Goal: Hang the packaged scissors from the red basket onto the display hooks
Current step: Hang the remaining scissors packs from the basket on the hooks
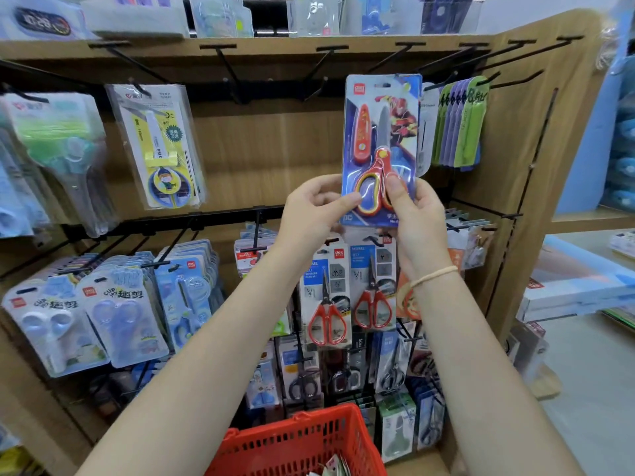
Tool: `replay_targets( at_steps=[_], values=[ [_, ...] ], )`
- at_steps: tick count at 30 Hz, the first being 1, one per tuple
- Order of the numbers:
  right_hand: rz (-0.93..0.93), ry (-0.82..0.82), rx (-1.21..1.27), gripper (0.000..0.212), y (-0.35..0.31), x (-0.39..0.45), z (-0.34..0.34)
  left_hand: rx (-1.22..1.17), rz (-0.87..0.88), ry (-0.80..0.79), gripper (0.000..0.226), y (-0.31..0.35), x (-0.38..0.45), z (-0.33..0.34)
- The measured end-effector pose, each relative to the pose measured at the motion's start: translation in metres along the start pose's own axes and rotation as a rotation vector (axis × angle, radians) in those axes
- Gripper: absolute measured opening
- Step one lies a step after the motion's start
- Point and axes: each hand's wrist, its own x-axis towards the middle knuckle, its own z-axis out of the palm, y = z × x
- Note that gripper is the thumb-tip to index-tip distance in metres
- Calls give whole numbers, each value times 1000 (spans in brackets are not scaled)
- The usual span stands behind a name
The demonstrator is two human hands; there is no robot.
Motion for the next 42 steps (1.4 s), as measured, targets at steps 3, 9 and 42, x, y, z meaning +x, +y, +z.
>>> replay_targets(
  at_steps=[3, 9, 42],
  values=[
    [-32, 37, -17, 17, -4, 9, 2, 22, 25, 13, 38, 7, 9, 6],
    [-14, 96, -41, 29, -5, 22, 5, 54, 28, -5, 39, 15, 18, 10],
    [-139, -172, -651, 19, 148, -142, 7, 968, 285, 150, 42, -166, -159, -115]
  ],
)
